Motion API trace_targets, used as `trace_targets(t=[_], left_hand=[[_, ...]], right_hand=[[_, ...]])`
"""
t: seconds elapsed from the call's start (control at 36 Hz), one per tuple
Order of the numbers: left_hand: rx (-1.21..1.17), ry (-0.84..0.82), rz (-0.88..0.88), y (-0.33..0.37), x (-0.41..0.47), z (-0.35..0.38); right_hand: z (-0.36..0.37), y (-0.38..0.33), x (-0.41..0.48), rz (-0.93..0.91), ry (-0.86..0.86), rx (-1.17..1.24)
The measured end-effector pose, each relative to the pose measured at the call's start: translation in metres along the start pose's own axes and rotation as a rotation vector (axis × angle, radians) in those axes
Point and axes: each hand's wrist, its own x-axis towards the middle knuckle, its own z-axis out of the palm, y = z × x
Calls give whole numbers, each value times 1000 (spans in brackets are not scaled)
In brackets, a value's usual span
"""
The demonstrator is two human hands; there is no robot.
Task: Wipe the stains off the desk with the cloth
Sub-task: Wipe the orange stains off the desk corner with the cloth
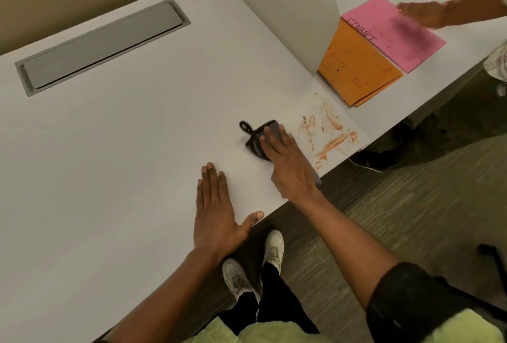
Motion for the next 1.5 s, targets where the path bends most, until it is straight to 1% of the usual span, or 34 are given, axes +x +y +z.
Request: trace_targets(t=[0.08,0.14,0.25,0.39,0.47,0.53,0.67,0.75,0.83,0.92,0.94,1.0,1.06,1.17,1.22,1.28,1.36,1.42,1.5], left_hand=[[13,-1,74,9,11,1],[-5,13,93,15,22,5],[-46,47,75,24,41,15],[11,67,47,25,45,23],[35,69,46,25,45,23],[50,57,40,27,45,22],[82,41,44,28,44,19],[88,44,42,28,44,20],[79,61,50,29,44,20],[80,62,42,28,44,21],[77,60,39,28,44,21],[78,65,35,28,44,22],[88,63,35,29,44,21],[102,51,34,31,44,18],[103,48,28,31,45,18],[104,49,26,30,45,18],[98,51,27,31,44,18],[103,55,36,30,45,20],[107,59,37,29,45,22]], right_hand=[[-4,1,24,125,33,35],[-3,0,29,147,31,51],[-5,-2,-2,74,-24,63],[-4,-4,-53,49,-23,26],[-3,5,-50,12,-11,4],[-7,20,-33,21,5,4],[-23,55,31,211,62,-31],[-21,52,46,293,100,-85],[-11,30,32,225,103,-34],[-3,7,6,116,27,12],[-3,3,0,99,1,13],[-4,3,-2,104,6,-6],[-8,14,11,157,38,-42],[-25,51,52,359,102,-113],[-28,63,65,401,134,-126],[-23,61,68,404,142,-136],[-10,36,53,386,171,-86],[-2,11,34,319,166,-33],[6,-15,12,192,68,-33]])
